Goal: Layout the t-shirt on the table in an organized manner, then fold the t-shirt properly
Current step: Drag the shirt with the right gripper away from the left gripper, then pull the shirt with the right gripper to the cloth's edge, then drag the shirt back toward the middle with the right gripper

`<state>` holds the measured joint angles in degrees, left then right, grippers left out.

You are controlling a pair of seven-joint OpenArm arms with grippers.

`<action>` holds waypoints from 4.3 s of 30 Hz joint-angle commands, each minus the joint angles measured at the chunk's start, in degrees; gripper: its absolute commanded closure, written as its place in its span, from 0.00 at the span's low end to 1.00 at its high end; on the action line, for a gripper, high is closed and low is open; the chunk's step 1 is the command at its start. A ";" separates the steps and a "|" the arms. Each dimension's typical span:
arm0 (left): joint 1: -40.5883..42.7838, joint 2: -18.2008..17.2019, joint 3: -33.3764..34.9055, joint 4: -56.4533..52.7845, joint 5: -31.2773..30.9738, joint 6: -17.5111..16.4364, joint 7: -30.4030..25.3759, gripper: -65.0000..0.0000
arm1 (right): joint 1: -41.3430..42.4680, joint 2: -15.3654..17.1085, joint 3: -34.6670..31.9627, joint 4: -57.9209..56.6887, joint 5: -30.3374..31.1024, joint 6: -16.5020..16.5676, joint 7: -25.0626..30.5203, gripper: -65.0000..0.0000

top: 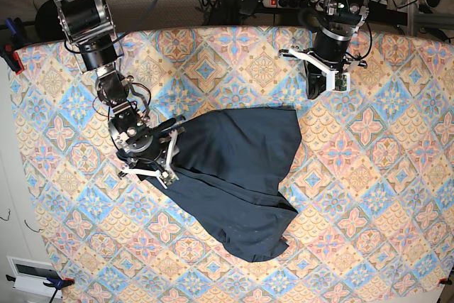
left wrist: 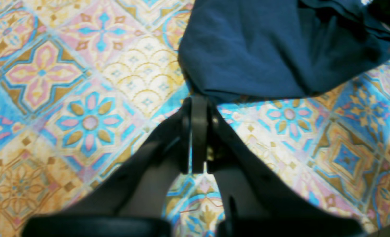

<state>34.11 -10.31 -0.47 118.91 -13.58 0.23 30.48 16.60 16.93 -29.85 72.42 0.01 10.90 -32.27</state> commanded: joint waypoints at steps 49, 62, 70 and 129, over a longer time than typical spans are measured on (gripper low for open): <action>0.31 0.68 -0.10 0.87 -0.17 -0.01 -1.42 1.00 | 6.65 10.72 24.53 14.04 16.74 -0.48 2.43 0.99; 0.05 0.68 -0.10 0.87 -0.17 -0.01 -1.42 1.00 | 2.26 22.15 50.29 14.92 45.13 6.03 2.34 0.99; 0.31 0.77 -0.10 0.87 -0.17 -0.01 -1.42 1.00 | 2.34 26.10 55.03 16.24 56.74 7.43 -0.56 0.99; -3.82 -0.20 -2.30 0.87 -0.97 -0.01 0.42 0.70 | -18.93 -6.33 28.92 38.39 41.18 29.10 -20.70 0.64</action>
<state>30.44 -10.35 -2.76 118.50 -14.22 0.40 32.51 -3.70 10.35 -1.19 109.89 39.81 39.57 -54.89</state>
